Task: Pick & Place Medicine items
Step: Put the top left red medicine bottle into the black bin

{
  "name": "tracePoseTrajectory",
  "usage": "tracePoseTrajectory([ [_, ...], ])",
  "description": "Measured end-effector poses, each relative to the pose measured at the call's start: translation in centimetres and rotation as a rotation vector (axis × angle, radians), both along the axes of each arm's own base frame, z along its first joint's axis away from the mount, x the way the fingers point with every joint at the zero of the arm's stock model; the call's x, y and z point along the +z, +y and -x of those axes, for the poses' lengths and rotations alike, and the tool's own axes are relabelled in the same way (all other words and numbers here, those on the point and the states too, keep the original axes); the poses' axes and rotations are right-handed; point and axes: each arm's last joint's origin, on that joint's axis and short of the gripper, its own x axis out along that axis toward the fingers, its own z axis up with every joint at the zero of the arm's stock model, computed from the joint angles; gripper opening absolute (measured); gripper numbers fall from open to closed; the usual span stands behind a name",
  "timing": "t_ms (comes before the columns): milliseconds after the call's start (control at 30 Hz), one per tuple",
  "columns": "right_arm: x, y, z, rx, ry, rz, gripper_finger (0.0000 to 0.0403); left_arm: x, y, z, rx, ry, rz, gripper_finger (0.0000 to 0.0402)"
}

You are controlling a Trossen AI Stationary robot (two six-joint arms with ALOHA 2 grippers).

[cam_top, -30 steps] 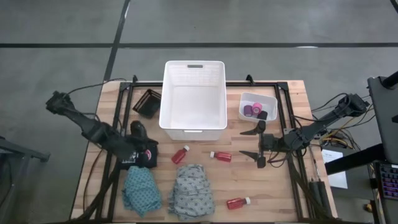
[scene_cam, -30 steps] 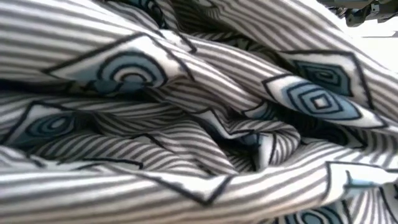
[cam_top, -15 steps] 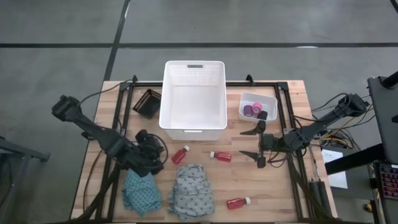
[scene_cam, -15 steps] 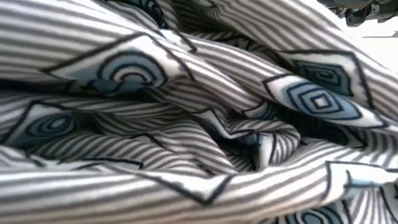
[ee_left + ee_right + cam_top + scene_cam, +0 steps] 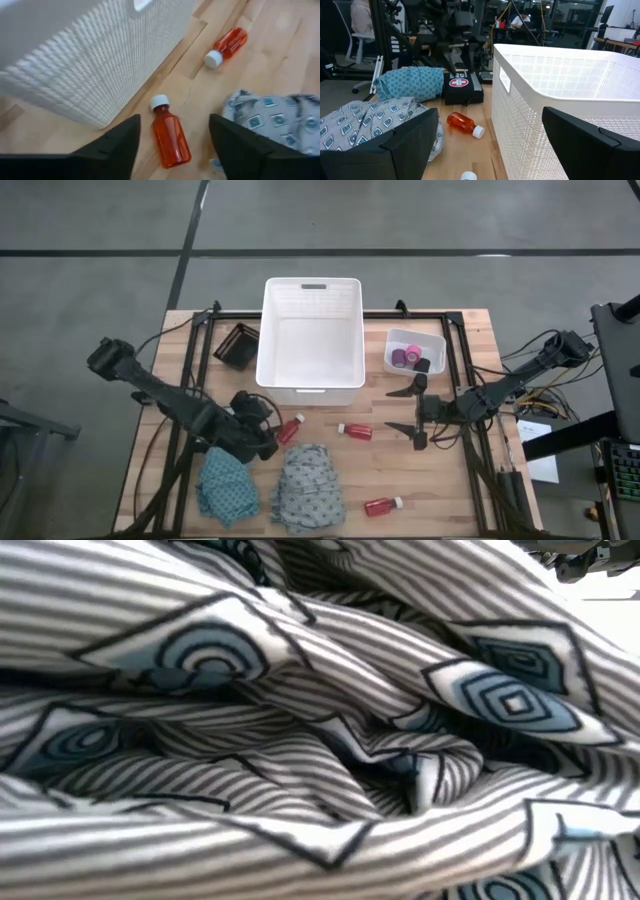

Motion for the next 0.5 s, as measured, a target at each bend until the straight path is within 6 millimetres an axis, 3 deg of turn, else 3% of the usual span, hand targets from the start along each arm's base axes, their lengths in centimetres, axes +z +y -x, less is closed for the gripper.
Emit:
tracePoseTrajectory([
  [200,0.0,0.0,0.0,0.0,0.0,0.0,0.0354,-2.1,0.0,-1.5,0.032,0.057,-0.02,0.03],
  [500,0.0,0.0,0.0,0.0,0.0,0.0,0.0354,-4.6,0.8,-3.1,0.087,0.152,0.038,0.029],
])
